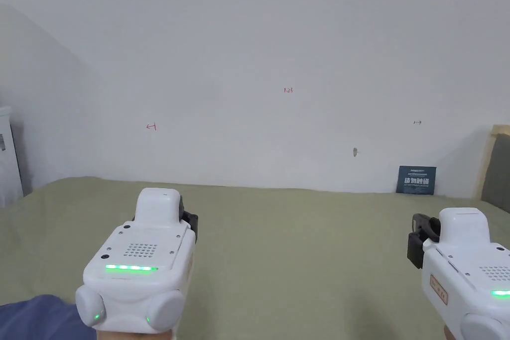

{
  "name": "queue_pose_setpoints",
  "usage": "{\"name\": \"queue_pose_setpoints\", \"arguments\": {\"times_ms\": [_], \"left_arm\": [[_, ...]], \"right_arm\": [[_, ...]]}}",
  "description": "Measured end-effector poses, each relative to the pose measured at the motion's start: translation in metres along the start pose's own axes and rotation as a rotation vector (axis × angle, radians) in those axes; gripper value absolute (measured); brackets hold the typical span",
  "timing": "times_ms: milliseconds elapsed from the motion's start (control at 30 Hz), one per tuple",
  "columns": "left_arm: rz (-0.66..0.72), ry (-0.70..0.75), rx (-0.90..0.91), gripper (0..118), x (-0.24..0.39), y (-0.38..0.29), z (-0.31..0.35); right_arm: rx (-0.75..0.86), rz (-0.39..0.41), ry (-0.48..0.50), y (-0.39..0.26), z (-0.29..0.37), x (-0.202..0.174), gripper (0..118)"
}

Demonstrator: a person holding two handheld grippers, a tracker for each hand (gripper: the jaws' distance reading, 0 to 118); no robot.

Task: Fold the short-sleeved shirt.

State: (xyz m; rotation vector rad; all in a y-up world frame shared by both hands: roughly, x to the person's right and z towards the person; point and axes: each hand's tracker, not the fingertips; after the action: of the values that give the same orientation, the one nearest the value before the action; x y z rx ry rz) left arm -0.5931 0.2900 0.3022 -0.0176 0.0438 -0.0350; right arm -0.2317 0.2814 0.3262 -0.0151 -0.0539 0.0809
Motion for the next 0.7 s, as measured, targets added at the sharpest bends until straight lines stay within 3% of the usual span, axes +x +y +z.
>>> {"name": "queue_pose_setpoints", "arguments": {"times_ms": [133,267,500,700], "left_arm": [[-0.008,0.02,-0.007,0,-0.022,0.001,0.004],[0.013,0.105,-0.008,0,-0.066,0.011,0.021],[-0.031,0.39,-0.053,0,-0.165,0.014,0.091],[0.034,0.558,-0.096,0,-0.228,0.002,0.159]], "right_arm": [[-0.019,-0.015,0.034,0.008,-0.005,-0.011,0],[-0.019,-0.021,0.126,0.021,-0.014,-0.047,0],[0.011,-0.034,0.38,0.033,-0.03,-0.158,0],[0.003,-0.032,0.603,0.029,-0.023,-0.251,0]]}}
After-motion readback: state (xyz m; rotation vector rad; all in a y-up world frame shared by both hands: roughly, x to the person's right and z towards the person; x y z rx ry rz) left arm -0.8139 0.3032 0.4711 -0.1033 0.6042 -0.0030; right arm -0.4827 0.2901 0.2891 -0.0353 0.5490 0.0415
